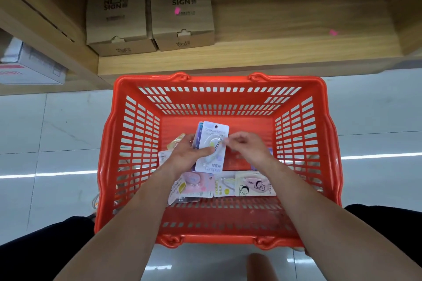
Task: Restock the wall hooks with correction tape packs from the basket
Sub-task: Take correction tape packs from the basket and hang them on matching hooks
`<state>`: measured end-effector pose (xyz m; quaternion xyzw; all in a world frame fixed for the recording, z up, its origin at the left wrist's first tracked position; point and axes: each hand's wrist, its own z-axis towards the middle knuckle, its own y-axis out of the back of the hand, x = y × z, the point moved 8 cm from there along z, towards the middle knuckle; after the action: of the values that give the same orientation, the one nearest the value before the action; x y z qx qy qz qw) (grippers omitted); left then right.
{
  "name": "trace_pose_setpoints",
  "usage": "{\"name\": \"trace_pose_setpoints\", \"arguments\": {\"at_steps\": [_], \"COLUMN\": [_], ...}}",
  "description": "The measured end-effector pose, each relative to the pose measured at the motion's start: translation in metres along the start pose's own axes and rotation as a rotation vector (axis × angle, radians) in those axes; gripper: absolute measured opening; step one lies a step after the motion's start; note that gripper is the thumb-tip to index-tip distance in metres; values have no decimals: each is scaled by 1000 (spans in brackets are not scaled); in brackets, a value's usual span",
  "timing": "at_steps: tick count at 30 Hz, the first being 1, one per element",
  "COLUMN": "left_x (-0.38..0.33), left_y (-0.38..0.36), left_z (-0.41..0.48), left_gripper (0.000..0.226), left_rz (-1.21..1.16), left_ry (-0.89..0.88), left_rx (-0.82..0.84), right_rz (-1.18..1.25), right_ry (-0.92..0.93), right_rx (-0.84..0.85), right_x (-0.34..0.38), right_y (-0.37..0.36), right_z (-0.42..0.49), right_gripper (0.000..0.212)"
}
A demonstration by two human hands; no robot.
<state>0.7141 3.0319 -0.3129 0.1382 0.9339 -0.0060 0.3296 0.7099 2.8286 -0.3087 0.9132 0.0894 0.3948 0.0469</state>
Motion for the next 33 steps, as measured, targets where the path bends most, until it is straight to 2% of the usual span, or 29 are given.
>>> {"name": "trace_pose_setpoints", "arguments": {"at_steps": [2, 4, 9, 15, 18, 24, 28, 31, 33], "left_x": [0, 0, 2, 2, 2, 0, 2, 2, 2], "left_y": [4, 7, 8, 7, 7, 7, 6, 5, 4], "left_z": [0, 1, 5, 8, 6, 3, 2, 0, 0], "left_gripper": [41, 39, 53, 54, 52, 47, 49, 48, 46], "left_rz": [32, 41, 12, 43, 43, -2, -28, -16, -1], "left_ry": [-3, -6, -11, -20, -17, -3, 2, 6, 7], "left_rx": [-39, -64, -76, -71, -65, -60, -62, -65, -64], "right_rz": [-207, -414, -763, -776, -903, -973, -986, -1006, -1066], "right_ry": [-2, -65, -70, -115, -103, -59, -36, -42, -40], "right_rx": [-138, -209, -182, -84, -5, -80, -65, -44, -15], "right_x": [-14, -30, -46, -52, -58, -53, -49, -46, -43], "right_y": [31, 54, 50, 53, 46, 52, 55, 57, 55], "right_z": [3, 3, -3, 2, 3, 2, 2, 5, 5], "right_gripper": [34, 43, 61, 61, 51, 65, 53, 51, 41]}}
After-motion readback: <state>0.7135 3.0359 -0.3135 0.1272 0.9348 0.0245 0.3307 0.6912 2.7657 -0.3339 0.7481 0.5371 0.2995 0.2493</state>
